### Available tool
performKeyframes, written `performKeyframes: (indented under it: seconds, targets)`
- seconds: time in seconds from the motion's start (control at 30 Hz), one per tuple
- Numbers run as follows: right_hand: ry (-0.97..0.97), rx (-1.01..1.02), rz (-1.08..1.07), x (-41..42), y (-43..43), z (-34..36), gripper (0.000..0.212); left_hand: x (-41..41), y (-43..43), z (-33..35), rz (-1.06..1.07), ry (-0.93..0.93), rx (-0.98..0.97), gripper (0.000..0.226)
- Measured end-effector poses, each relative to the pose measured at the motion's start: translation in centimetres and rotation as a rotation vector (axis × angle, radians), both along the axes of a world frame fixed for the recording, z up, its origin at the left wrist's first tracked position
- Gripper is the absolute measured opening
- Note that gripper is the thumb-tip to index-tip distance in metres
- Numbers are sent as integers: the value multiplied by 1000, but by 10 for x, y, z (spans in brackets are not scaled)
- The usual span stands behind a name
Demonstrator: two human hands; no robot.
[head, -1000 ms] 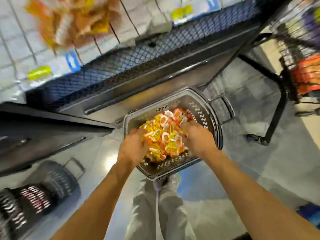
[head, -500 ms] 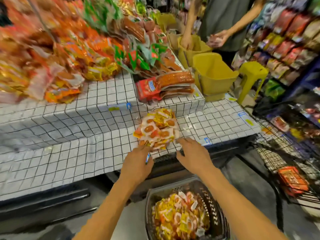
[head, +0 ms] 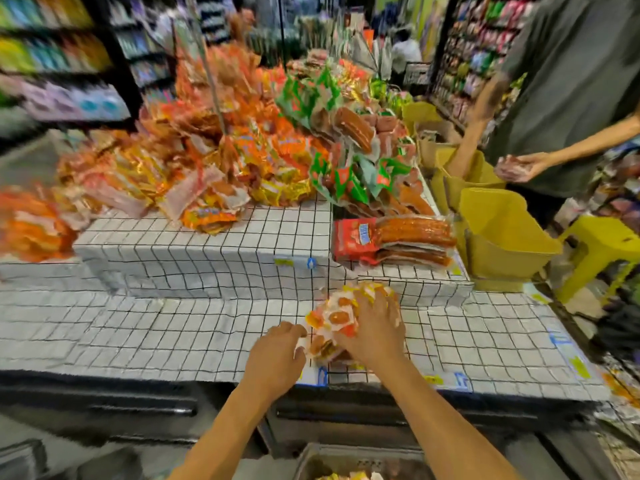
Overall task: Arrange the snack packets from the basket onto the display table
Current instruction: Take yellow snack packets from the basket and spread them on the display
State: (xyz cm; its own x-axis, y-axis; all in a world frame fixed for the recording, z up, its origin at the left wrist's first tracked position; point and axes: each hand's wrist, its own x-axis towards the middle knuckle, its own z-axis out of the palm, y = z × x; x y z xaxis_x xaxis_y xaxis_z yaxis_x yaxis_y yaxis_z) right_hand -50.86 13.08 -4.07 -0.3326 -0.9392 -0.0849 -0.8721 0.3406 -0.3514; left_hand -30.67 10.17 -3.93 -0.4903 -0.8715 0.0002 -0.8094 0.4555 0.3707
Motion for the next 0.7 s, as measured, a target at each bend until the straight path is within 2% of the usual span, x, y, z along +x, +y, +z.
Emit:
performKeyframes:
  seconds: [0.2,0.27,0.33,0.43,0.57,0.7]
  targets:
    - [-16,130,-174,5,-43,-35,128,6,-44,-17,-39,-11,25,32]
    - [-11,145,-223,3,-49,-47,131,4,-57,-23,-60,-17,59,32]
    - [-17,120,-278,-5,-50,-56,122,0,-69,-28,-76,-14,79,34]
    - [-87,-13,-341,-31,-45,-68,94,-10,-80,-33,-109,1,103,34]
    - [-317,-241,-416,-71,-26,-70,71,-26,-88,-41,-152,52,144,34]
    - [-408,-337,-565,-100,-2,-64,55,-53,-90,-55,-227,79,177,52]
